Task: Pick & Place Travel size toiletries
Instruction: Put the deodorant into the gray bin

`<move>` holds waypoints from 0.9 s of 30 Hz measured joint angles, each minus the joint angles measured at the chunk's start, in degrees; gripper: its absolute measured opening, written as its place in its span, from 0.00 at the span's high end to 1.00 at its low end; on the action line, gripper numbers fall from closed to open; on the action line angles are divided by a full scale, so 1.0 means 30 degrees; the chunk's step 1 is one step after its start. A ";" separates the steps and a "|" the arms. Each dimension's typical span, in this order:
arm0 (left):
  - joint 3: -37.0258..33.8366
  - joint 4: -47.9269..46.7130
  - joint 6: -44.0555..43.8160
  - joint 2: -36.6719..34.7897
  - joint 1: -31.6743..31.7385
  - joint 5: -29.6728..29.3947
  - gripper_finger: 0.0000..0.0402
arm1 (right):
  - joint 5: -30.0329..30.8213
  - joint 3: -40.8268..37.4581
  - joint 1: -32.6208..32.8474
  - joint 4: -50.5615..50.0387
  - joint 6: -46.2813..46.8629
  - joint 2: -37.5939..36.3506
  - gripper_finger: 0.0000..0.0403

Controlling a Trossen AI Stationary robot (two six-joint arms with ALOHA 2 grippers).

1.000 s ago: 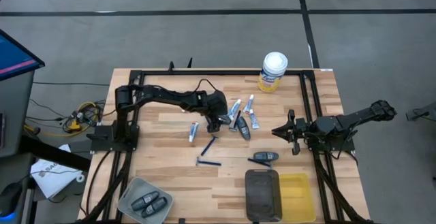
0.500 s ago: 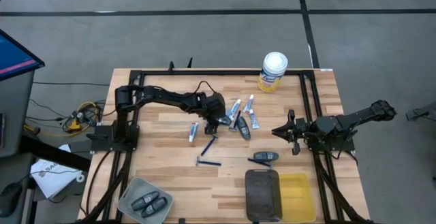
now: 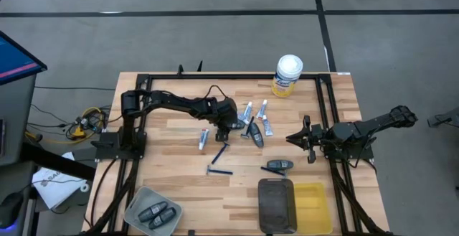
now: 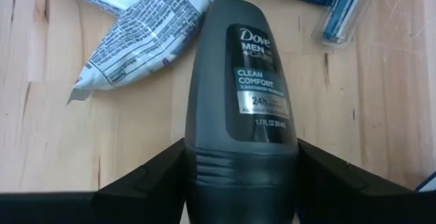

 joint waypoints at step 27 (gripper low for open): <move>-0.0026 -0.0480 -0.2091 -0.4520 -0.0853 -0.1741 0.49 | 0.0000 0.0000 0.0000 0.0000 0.0000 0.0000 0.90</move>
